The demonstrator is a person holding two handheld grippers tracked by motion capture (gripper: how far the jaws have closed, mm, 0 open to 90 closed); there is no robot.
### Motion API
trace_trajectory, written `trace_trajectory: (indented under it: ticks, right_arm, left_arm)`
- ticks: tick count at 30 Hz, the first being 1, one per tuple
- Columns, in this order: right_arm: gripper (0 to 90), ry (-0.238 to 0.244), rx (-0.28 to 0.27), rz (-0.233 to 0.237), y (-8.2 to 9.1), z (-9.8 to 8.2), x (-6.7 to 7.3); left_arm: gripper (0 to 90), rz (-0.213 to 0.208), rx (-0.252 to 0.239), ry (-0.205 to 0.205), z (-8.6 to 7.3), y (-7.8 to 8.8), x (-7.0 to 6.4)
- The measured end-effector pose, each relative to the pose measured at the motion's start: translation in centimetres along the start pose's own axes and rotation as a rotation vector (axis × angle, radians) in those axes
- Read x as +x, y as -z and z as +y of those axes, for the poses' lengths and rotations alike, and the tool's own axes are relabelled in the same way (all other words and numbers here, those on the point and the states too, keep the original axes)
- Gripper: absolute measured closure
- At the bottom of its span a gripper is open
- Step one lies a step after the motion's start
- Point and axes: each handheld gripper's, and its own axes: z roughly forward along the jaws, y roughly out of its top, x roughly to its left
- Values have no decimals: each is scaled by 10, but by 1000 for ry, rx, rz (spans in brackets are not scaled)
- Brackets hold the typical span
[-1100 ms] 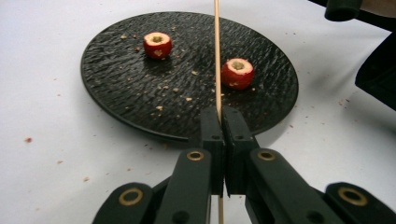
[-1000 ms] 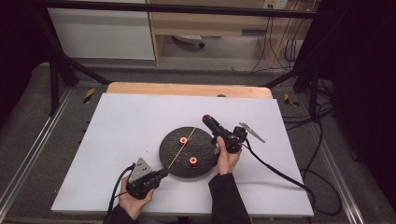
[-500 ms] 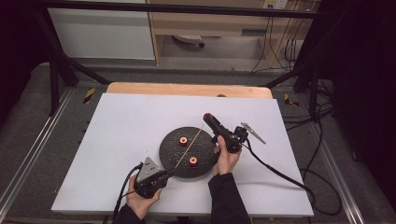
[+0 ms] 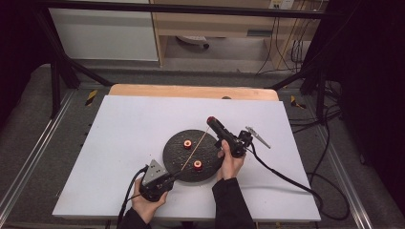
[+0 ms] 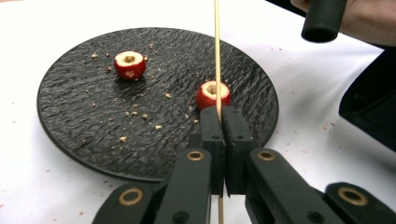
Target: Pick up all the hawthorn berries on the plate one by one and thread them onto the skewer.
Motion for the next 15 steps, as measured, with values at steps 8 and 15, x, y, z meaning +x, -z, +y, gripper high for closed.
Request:
trace_trajectory:
  ticks: [8, 15]
  right_arm:
    - [629, -7, 1, 6, 1, -1, 1]
    - [629, -11, 11, 7, 0, -5, 0]
  left_arm:
    - [881, 20, -20, 20, 3, -4, -5]
    - [882, 28, -27, 37, 10, -10, -9]
